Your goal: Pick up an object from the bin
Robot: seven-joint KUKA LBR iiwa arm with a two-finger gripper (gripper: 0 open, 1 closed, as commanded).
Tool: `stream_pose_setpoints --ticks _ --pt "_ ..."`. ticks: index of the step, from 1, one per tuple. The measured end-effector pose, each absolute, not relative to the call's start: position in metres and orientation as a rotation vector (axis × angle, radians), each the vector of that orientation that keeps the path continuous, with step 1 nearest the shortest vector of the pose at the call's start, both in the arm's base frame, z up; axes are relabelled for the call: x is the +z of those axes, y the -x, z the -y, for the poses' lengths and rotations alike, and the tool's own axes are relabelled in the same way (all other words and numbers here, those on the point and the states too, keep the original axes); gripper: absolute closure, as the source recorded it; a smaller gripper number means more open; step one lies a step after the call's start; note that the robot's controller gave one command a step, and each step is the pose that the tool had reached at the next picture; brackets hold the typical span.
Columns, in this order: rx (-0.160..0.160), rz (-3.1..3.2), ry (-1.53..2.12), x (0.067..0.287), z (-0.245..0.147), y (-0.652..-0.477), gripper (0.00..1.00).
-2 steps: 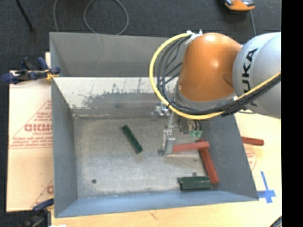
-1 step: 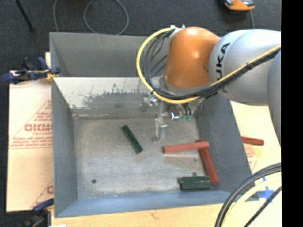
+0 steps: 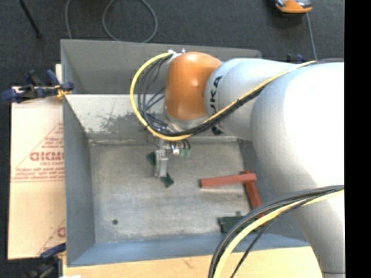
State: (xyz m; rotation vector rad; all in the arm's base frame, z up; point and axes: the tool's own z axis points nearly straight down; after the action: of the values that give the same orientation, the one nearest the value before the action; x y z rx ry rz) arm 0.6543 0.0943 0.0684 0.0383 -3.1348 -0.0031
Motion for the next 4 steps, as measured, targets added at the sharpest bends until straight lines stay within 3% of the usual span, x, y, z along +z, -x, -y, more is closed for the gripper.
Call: stream_pose_setpoints --ticks 1,2,3,4 --pt "0.003 3.144 -0.112 0.072 -0.038 -0.63 0.0" --pt "-0.003 3.143 0.033 0.079 -0.036 -0.583 0.0" --pt "0.002 3.143 0.05 0.073 -0.005 -0.56 0.0" --pt "0.005 3.128 -0.364 0.072 0.113 -0.581 0.0"
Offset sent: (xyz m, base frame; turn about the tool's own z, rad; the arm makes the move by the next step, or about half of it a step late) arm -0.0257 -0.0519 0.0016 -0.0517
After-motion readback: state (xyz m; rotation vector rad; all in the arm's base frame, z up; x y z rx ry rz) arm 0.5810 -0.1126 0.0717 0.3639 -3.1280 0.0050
